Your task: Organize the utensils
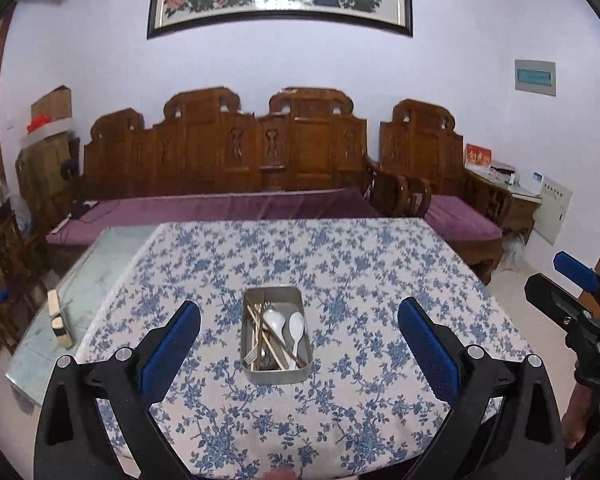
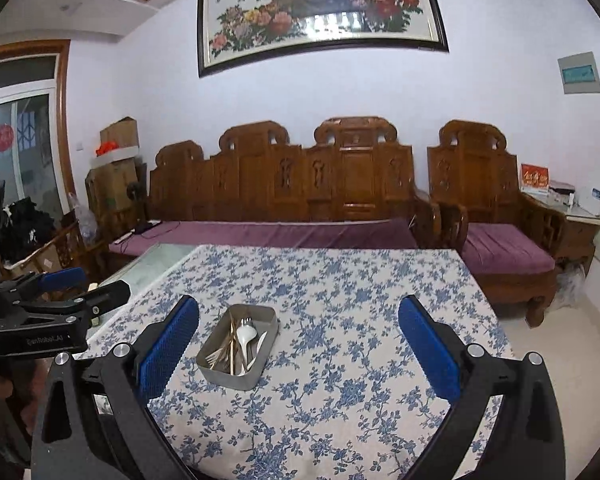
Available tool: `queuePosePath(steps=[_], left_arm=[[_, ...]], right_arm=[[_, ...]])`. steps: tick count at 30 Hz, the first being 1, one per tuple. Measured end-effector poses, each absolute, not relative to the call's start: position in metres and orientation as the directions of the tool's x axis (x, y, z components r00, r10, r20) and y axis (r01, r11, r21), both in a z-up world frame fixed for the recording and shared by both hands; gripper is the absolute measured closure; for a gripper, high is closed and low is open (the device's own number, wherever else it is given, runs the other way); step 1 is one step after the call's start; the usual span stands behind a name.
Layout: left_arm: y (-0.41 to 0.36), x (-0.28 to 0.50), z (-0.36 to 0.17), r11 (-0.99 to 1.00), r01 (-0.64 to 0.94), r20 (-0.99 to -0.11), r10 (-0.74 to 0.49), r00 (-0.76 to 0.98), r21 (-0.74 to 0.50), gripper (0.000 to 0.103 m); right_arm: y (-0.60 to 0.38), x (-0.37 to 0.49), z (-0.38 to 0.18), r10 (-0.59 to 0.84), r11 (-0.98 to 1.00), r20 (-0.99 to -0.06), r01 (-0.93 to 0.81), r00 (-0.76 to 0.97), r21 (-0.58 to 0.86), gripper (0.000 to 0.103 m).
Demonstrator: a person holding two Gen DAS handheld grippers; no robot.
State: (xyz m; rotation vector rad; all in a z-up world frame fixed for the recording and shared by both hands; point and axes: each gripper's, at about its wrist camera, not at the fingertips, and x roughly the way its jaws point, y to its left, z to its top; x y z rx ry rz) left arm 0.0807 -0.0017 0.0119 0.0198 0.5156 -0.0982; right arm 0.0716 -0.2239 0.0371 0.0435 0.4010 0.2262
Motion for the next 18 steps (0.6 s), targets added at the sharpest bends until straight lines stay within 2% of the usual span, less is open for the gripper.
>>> queuePosePath(steps=[18], left_arm=[[-0.002, 0.067, 0.019, 0.997, 0.080, -0.464, -0.070, 0.883, 0.002, 0.007]], right_arm=[[-0.230, 0.059, 0.043, 0.214, 0.977, -0.362, -0.198, 0.907, 0.082, 0.003]])
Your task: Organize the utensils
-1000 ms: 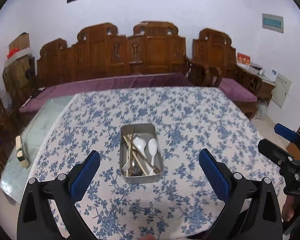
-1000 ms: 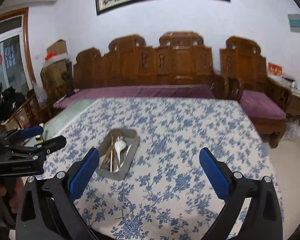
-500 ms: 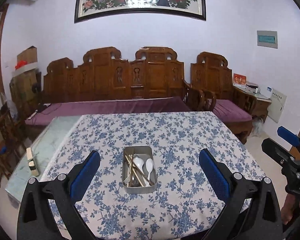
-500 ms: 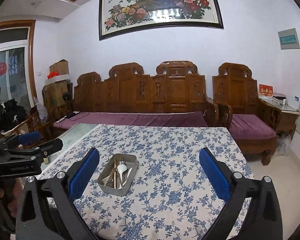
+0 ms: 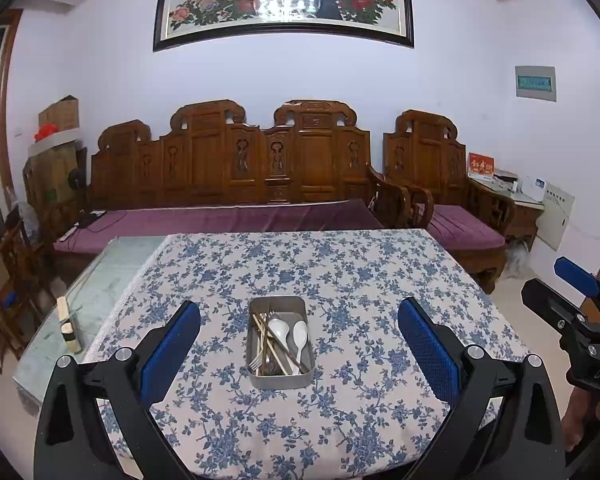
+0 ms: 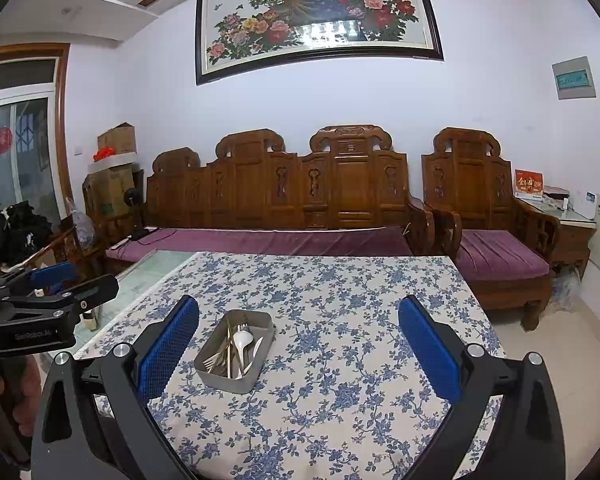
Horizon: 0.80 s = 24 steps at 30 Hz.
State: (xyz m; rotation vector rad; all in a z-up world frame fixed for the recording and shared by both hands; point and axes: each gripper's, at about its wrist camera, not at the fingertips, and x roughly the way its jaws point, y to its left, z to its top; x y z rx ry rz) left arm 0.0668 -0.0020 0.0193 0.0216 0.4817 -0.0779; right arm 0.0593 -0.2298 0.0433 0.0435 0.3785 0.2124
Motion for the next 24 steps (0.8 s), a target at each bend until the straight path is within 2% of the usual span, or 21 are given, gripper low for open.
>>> queuePosePath(steps=[24], left_arm=[[-0.0054, 0.0609, 0.0212, 0.996, 0.085, -0.452, -0.079, 0.889, -0.008, 0.007]], right_arm=[[-0.2282, 0.0608, 0.0401, 0.213, 0.977, -0.364, -0.196, 0.907, 0.082, 0.003]])
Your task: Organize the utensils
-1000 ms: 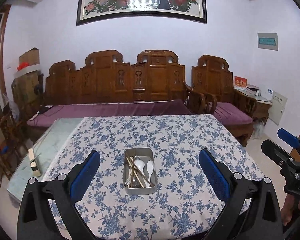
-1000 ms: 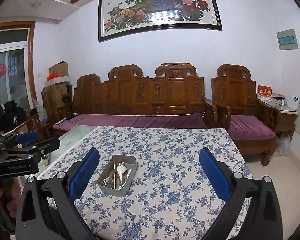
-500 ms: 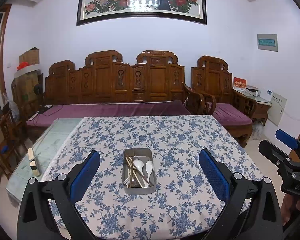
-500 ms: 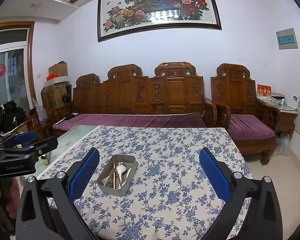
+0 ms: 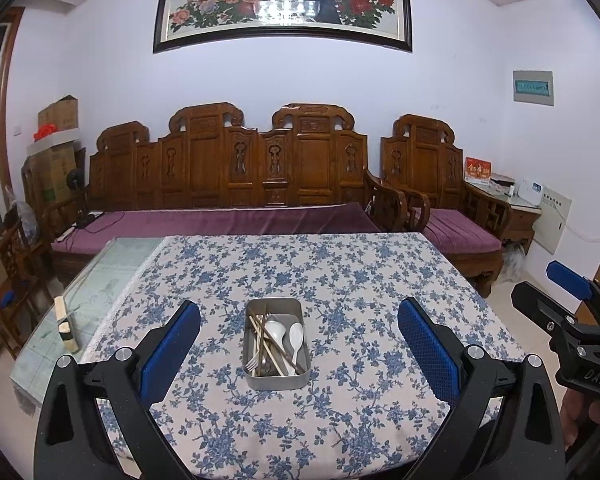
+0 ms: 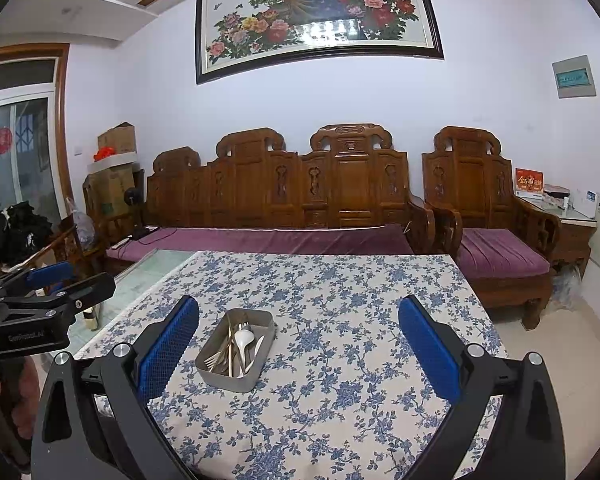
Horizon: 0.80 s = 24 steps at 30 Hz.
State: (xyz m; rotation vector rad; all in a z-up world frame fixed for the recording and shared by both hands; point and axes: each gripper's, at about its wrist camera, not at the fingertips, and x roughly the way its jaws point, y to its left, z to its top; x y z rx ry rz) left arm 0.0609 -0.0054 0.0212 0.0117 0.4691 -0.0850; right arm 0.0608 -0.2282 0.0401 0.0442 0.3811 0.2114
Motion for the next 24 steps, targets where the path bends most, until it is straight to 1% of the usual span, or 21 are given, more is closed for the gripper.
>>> queuePosePath(steps=[24], left_arm=[[-0.0076, 0.0573, 0.0232, 0.996, 0.085, -0.445, -0.085, 0.892, -0.019, 0.007]], right_arm=[[-0.2239, 0.0599, 0.0379, 0.213, 0.977, -0.368, -0.196, 0.905, 0.085, 0.003]])
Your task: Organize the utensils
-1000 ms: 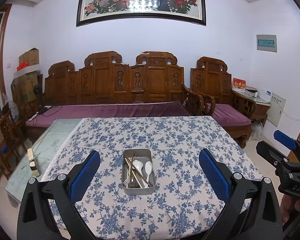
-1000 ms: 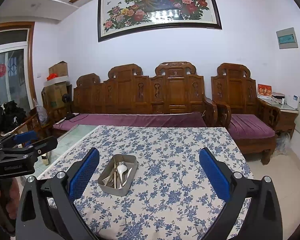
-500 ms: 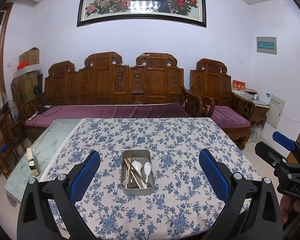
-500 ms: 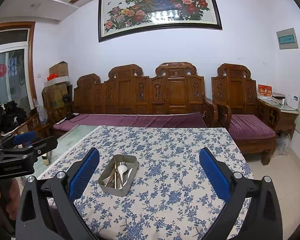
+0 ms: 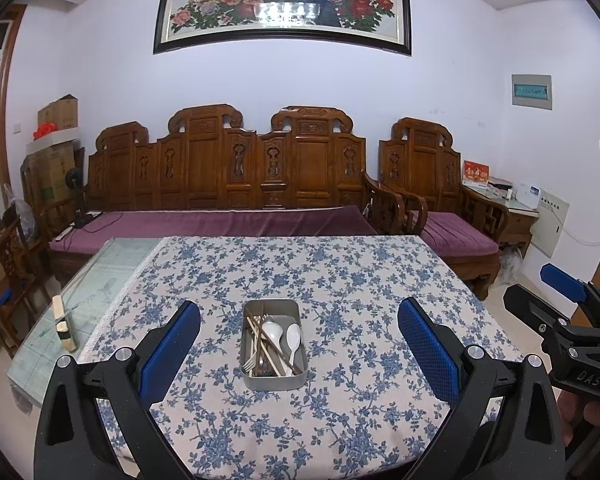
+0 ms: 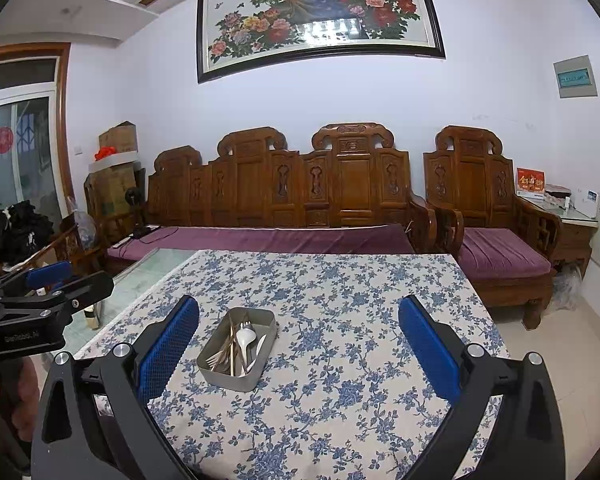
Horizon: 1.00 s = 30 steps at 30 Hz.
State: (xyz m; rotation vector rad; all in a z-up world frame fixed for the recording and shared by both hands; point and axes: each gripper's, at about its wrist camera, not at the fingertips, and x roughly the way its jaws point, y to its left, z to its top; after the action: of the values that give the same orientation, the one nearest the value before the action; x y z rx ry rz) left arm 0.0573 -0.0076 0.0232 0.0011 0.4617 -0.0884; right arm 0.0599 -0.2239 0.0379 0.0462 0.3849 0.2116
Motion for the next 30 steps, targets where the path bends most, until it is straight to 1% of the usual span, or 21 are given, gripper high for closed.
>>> queuePosePath(steps=[30], left_arm=[[-0.0087, 0.0518, 0.0306, 0.995, 0.095, -0.431, -0.096, 0.897, -0.025, 0.007]], right_arm=[[-0.2166, 0.0606, 0.0361, 0.214, 0.977, -0.371, -0.196, 0.903, 0.087, 0.003]])
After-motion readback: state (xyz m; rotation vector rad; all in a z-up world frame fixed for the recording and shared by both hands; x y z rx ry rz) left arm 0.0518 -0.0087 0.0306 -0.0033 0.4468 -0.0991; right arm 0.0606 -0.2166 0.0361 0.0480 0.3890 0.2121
